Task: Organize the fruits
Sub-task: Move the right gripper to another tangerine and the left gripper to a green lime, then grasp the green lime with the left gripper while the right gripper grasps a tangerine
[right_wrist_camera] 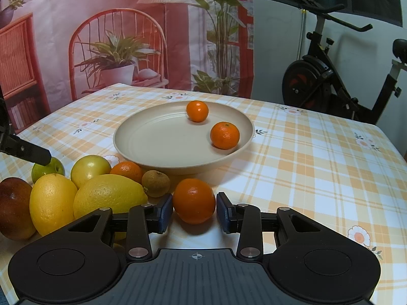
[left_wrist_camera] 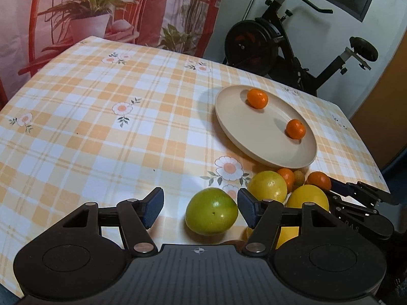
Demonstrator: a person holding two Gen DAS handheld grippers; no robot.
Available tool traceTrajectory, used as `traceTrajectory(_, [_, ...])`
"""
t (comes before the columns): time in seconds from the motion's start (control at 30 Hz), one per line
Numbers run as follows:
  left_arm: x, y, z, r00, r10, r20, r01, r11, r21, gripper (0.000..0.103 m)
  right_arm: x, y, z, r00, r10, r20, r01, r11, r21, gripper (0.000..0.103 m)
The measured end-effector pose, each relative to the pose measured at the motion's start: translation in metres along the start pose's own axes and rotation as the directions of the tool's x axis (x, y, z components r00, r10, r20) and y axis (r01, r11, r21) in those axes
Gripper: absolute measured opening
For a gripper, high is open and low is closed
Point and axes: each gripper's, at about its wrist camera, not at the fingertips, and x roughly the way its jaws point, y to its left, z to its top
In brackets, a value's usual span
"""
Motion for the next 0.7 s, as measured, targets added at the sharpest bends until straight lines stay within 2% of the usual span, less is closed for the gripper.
traceTrajectory(0.7, [0.014, -0.002, -0.004, 0.998, -0.035, -0.046, 0.035, 0.999, -0.010, 0.070, 0.000, 0.000, 0.000, 1.000, 0.000, 0.000, 0.000, 1.000, 0.000, 0.035])
